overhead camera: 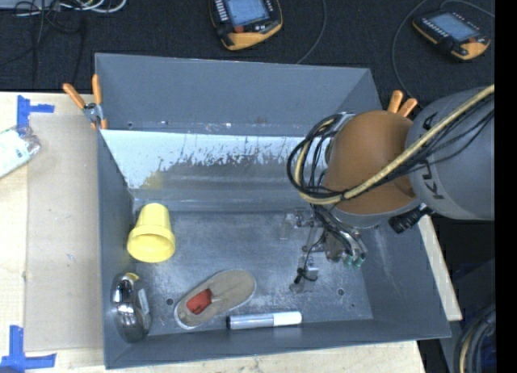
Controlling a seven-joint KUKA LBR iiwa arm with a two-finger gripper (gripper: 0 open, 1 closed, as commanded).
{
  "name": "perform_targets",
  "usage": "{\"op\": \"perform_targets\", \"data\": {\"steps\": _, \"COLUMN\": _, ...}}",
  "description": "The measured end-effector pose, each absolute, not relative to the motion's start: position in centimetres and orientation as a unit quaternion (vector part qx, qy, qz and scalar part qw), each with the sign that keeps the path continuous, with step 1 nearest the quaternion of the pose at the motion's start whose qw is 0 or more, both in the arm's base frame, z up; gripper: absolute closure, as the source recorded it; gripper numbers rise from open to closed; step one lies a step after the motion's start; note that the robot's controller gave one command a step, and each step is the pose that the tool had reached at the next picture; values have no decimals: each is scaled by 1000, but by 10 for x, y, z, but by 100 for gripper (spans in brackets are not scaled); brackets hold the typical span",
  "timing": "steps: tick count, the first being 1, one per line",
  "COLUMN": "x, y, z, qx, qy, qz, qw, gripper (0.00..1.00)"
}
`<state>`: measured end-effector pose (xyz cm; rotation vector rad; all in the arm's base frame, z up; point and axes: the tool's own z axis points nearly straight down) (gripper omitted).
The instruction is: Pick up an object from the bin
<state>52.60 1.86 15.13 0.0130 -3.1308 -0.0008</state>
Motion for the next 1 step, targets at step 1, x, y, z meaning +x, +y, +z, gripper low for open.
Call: {"op": "perform_targets", "data": {"steps": 1, "x": 494, "y": 6, "z": 77, "qx": 100, "qy": -995, "qz": -1, "qw": 8, "gripper": 0}}
